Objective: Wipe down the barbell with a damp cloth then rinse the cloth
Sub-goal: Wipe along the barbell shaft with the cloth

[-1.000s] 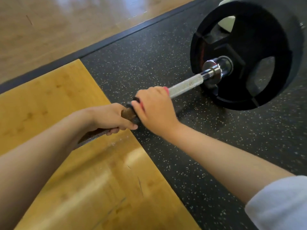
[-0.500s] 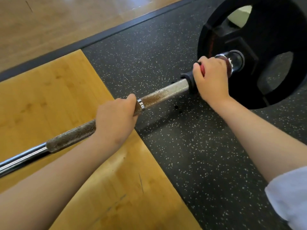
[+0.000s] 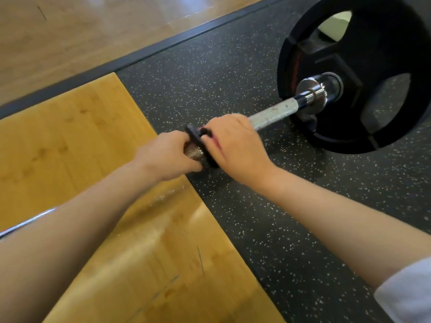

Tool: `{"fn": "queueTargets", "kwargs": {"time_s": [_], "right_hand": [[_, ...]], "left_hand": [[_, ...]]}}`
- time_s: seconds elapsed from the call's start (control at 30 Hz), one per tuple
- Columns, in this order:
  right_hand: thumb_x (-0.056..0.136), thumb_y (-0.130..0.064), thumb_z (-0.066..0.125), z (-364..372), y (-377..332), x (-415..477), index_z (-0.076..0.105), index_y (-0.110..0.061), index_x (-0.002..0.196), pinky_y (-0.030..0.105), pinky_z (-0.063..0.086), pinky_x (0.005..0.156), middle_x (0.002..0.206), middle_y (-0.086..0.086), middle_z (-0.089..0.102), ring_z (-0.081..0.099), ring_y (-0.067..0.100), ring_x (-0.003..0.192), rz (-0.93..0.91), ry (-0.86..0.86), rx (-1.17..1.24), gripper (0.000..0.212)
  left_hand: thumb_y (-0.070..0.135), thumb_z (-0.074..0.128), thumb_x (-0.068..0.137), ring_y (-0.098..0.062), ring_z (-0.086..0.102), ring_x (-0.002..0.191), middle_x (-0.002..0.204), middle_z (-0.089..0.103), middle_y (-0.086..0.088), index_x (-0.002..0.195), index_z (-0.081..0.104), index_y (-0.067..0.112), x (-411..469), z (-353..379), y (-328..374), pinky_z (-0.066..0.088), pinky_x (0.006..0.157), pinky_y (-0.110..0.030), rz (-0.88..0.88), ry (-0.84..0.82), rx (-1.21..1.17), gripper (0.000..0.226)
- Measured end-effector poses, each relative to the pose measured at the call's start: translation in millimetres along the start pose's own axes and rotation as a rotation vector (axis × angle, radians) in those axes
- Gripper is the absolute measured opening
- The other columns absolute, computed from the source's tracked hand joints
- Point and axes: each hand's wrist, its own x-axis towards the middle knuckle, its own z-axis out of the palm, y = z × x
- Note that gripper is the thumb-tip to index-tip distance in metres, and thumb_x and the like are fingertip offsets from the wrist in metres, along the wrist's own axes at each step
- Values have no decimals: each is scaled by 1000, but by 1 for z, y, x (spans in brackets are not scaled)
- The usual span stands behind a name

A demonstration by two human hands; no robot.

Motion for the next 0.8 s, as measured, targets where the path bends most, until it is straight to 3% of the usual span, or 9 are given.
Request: {"fn": "queueTargets", "kwargs": {"time_s": [0.1, 0.2, 0.33, 0.4, 0.47, 0.57, 0.63, 0.7, 0.8], "right_hand": [[96, -29, 39, -19, 41, 1, 55, -10, 84, 35, 31, 74, 76, 3, 50, 47, 25, 75, 213, -5, -60, 28], [99, -25, 39, -37, 82, -1, 50, -13, 84, 30, 28, 76, 78, 0, 47, 42, 20, 77, 408, 50, -82, 22], [99, -26, 38, -33, 80, -2, 47, -15, 84, 36, 32, 85, 80, 1, 46, 42, 20, 81, 522, 128, -40, 20], [97, -28, 36, -22, 50, -2, 49, -14, 82, 42, 33, 85, 79, 2, 46, 43, 23, 79, 449, 109, -4, 25], [96, -33, 35, -7, 13, -1, 55, -12, 82, 47, 36, 81, 77, 5, 51, 47, 26, 78, 320, 65, 14, 32], [94, -30, 38, 11, -25, 3, 60, -9, 83, 41, 33, 77, 75, 7, 57, 52, 28, 74, 148, 48, -29, 32], [94, -29, 40, 13, -25, 5, 60, -8, 81, 38, 31, 75, 72, 6, 57, 53, 28, 70, 68, 67, -70, 31], [95, -28, 42, 10, -15, 5, 60, -6, 82, 38, 36, 74, 71, 7, 57, 53, 29, 69, -15, 65, -55, 31], [96, -26, 43, 1, 1, 3, 58, -7, 83, 38, 40, 72, 71, 6, 55, 51, 27, 68, -24, 17, -20, 27]], "left_hand": [[28, 60, 87, -20, 40, 55, 70, 46, 4, 88, 33, 18, -16, 30, 2, 16, 43, -26, 114, 444, 525, 29], [27, 60, 90, -17, 27, 46, 58, 29, 6, 87, 29, 17, -14, 35, -2, 11, 43, -25, 119, 511, 529, 32], [34, 55, 93, -19, 35, 53, 59, 30, 5, 85, 33, 18, -8, 30, -1, 16, 42, -28, 150, 494, 501, 29], [39, 57, 90, -22, 45, 62, 65, 42, 4, 83, 39, 20, -1, 27, -3, 25, 46, -29, 145, 400, 430, 28], [40, 65, 85, -23, 52, 64, 65, 50, 4, 74, 45, 20, 10, 13, -3, 34, 51, -28, 106, 135, 238, 31], [17, 66, 85, -17, 40, 39, 46, 43, 1, 60, 46, 14, 18, -10, -3, 33, 44, -23, 60, -371, -222, 32], [10, 63, 87, -14, 33, 39, 47, 38, 0, 56, 47, 17, 18, -18, -5, 31, 46, -25, 40, -558, -392, 35], [16, 68, 85, -14, 38, 40, 52, 44, -1, 61, 49, 17, 13, -19, -1, 34, 47, -26, 26, -470, -376, 31], [37, 68, 83, -21, 55, 64, 72, 54, 1, 83, 47, 18, 0, 1, 6, 31, 47, -26, 17, 81, 157, 28]]}}
